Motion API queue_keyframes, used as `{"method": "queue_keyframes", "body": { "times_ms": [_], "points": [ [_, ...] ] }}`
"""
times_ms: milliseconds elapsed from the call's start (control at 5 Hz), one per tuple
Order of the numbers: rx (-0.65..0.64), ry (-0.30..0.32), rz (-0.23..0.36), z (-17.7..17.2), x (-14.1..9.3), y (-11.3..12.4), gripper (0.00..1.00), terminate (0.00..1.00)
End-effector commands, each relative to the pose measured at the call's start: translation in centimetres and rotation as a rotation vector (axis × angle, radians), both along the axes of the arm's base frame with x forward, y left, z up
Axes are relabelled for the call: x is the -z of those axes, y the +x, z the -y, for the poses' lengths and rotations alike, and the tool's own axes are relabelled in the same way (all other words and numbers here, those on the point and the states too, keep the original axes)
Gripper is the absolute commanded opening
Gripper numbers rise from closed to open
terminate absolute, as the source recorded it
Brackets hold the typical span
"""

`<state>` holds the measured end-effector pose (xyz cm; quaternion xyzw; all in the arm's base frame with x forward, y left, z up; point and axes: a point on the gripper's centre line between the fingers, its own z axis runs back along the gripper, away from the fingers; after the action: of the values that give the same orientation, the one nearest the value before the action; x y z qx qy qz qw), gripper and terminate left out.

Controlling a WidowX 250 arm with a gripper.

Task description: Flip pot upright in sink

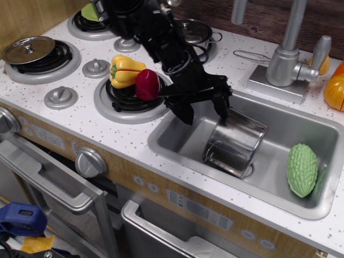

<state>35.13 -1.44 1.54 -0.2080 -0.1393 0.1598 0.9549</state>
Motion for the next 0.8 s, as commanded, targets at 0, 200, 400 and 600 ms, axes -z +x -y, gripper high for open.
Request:
{"method": "queue_keyframes", "body": {
  "times_ms": [0,200,400,600],
  "points": [
    [-0.02,-0.055,0.079,1.1,-0.3,0.9,1.0,0.0],
    [-0.035,-0.08,0.079,2.6,0.1,1.7,1.0,0.0],
    [-0.045,-0.104,0.085,3.6,1.0,1.6,1.0,0.0],
    [-0.077,-0.122,0.099,4.5,1.7,1.5,0.0,0.0]
  ]
}}
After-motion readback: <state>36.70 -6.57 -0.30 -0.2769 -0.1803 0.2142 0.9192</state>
